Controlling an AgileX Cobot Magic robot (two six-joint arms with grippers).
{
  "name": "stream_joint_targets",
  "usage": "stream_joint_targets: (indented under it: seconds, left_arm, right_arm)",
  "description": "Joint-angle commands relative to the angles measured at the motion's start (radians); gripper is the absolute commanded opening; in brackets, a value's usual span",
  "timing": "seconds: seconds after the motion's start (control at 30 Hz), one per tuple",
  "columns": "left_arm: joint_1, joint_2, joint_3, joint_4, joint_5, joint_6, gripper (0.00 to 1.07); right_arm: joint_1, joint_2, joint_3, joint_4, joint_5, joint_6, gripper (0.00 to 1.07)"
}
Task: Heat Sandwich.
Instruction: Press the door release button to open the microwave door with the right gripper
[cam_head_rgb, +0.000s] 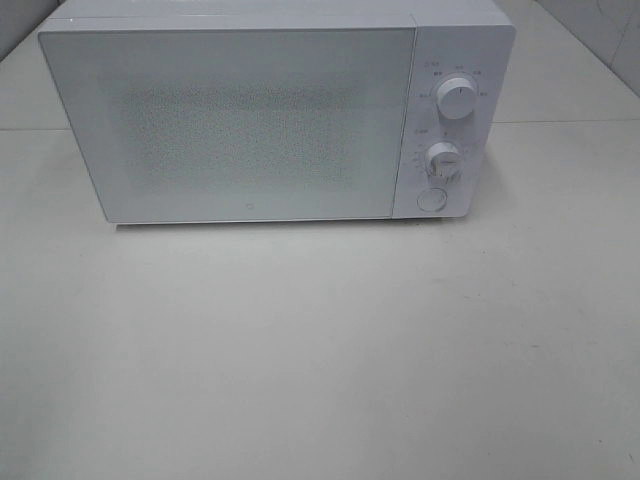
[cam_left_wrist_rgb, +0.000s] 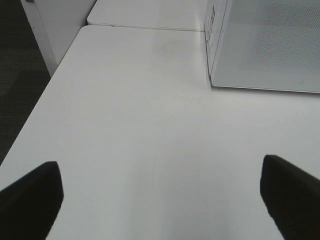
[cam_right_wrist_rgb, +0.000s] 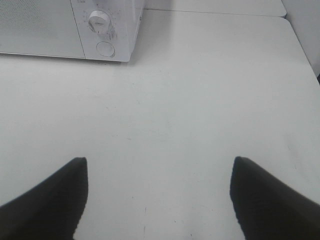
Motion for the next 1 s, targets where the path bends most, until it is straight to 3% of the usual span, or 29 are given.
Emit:
stream_joint_targets:
  seconds: [0.03,0.57,1.0]
  left_arm:
    - [0.0,-0.023,0.005,-0.007,-0.003,0.001,0.99]
    - [0.0,-0.023,0.005,-0.007,-0.003,0.001,0.99]
    - [0.0,-0.023,0.005,-0.007,-0.003,0.001,0.99]
  right_arm:
    - [-0.009,-0.024,-0.018,-0.001,-0.038,0.005,0.76]
    - [-0.009,0.202,-0.02,0.001,-0.378,0.009,0.76]
    - [-0.009,0.517,-0.004,0.004,-0.706,0.008,0.76]
